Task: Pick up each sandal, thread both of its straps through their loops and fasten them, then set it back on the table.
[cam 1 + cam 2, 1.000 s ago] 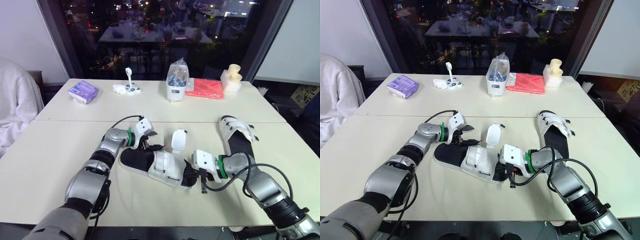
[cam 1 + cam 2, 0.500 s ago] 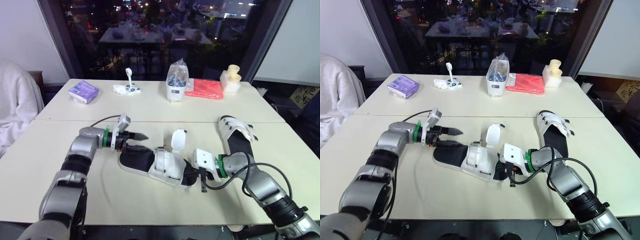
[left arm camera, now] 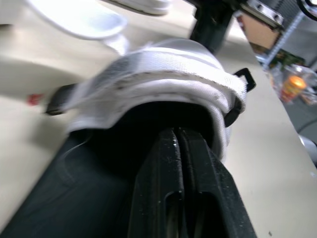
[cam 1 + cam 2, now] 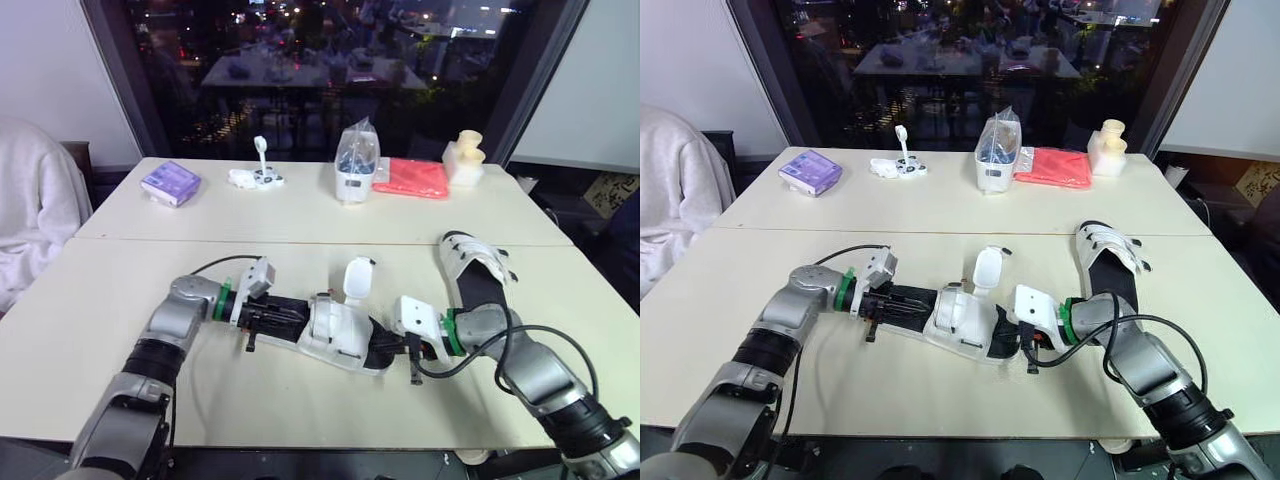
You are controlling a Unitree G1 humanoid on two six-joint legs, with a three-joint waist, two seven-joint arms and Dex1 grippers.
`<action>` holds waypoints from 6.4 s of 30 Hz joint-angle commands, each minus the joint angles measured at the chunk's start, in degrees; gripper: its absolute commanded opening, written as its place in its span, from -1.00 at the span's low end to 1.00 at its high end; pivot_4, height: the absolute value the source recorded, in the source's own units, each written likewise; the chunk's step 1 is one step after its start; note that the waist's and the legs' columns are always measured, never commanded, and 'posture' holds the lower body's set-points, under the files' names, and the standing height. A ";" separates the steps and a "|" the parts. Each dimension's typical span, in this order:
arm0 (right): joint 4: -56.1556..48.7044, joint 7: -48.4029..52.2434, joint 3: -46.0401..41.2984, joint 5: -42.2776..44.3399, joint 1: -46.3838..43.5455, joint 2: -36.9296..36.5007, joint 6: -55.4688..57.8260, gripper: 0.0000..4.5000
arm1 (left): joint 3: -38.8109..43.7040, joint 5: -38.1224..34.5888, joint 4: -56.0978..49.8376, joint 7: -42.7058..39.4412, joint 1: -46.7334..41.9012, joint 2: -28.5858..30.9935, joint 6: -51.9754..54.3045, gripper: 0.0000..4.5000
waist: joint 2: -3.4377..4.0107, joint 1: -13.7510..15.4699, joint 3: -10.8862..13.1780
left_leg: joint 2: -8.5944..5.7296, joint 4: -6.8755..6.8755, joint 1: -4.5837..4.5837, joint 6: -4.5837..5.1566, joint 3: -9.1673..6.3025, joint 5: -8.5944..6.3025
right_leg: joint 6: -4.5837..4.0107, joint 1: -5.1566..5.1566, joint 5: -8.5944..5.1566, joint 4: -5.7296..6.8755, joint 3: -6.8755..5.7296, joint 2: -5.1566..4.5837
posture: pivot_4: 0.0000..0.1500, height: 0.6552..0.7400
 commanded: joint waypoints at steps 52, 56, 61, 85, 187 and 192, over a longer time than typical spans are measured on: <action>58.55 -0.33 -13.42 18.28 -42.74 26.86 20.22 0.99 | -3.92 0.31 -6.50 7.82 3.37 -3.99 -0.57 -1.00 | 0.12 -0.88 0.07 | 0.03 0.10 -0.79 -0.19 0.12 0.15 | 0.24 -0.91 0.15 0.31 0.00 0.08 | 1.00 1.00; 61.01 -0.11 -14.36 17.74 -44.86 27.04 19.35 0.99 | -3.92 0.28 -6.35 8.16 3.36 -4.22 -0.70 -1.00 | 0.12 -1.36 0.07 | 0.02 0.10 -0.79 -0.30 0.10 0.22 | 0.24 -0.91 0.15 0.36 0.00 0.08 | 1.00 1.00; 62.54 -0.32 -15.96 18.26 -47.18 26.89 19.72 0.99 | -3.83 0.10 -6.28 8.63 3.48 -4.65 -0.66 -1.00 | 0.12 -1.56 0.07 | 0.02 0.10 -0.79 -0.31 0.09 0.22 | 0.24 -0.91 0.15 0.37 0.00 0.08 | 1.00 1.00; 29.51 -2.70 -16.10 25.27 -36.44 23.17 33.89 -0.97 | -4.57 -0.39 -6.96 9.47 4.69 -5.46 -0.85 -1.00 | 0.16 -1.32 0.05 | 0.02 0.10 -0.79 -0.22 0.05 0.17 | 0.25 -0.92 0.16 0.39 0.00 0.07 | 1.00 1.00; 4.59 -20.12 -17.68 52.26 -13.70 9.41 46.99 -0.99 | -4.44 0.43 -8.68 21.79 8.83 -11.54 -1.66 -1.00 | 0.28 1.54 -0.04 | -0.01 0.14 0.02 0.00 -0.12 0.02 | -0.06 0.06 0.01 0.02 0.00 -0.12 | 1.00 1.00; 8.38 -20.91 -17.77 53.22 -14.14 11.42 49.88 -0.99 | -4.46 0.51 -9.03 21.87 9.01 -11.56 -1.59 -1.00 | 0.30 1.47 -0.04 | -0.03 0.08 -0.08 0.02 -0.10 0.01 | -0.05 -0.03 0.02 0.00 0.01 -0.15 | 1.00 1.00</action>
